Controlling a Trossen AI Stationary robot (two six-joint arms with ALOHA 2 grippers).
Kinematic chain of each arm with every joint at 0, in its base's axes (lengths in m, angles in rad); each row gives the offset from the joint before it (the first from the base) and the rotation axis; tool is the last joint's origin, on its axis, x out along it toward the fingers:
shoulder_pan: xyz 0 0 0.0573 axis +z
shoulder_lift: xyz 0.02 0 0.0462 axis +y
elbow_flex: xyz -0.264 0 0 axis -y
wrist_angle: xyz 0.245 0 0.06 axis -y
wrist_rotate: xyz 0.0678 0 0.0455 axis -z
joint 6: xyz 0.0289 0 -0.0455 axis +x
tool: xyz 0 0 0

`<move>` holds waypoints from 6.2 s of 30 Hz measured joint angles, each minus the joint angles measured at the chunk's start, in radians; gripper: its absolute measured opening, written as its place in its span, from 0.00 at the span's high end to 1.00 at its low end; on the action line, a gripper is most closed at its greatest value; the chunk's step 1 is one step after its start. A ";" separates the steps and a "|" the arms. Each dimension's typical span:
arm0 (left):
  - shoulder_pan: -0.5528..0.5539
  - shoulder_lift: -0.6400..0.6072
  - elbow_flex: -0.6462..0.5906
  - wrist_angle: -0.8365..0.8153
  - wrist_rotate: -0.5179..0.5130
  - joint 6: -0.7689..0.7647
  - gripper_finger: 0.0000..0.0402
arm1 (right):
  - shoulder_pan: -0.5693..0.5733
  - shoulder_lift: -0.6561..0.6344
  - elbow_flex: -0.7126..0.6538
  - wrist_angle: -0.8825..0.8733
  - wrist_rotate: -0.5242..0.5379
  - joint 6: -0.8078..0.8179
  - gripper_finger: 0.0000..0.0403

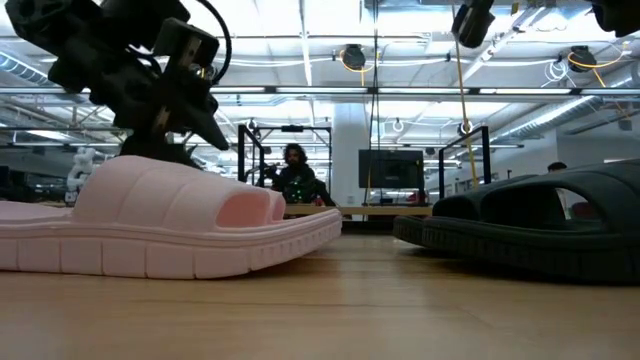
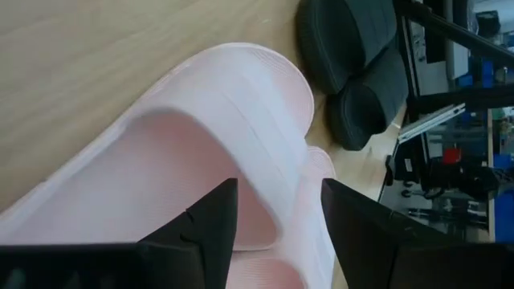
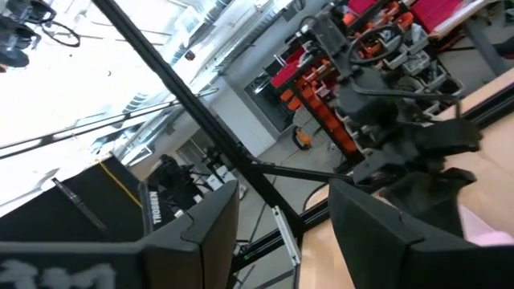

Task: Pick and place slides into the shelf
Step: Put the top pink slide on the shelf

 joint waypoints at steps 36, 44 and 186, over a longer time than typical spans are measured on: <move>-0.019 0.170 0.000 0.149 -0.115 -0.179 0.55 | 0.004 0.000 0.000 0.020 0.008 -0.065 0.54; -0.022 0.212 0.000 0.241 -0.117 -0.154 0.78 | 0.004 0.000 0.000 0.019 0.008 -0.078 0.54; 0.424 0.729 1.069 -0.661 -1.194 -0.822 1.00 | 0.004 -0.526 -0.001 0.176 0.211 -0.834 0.54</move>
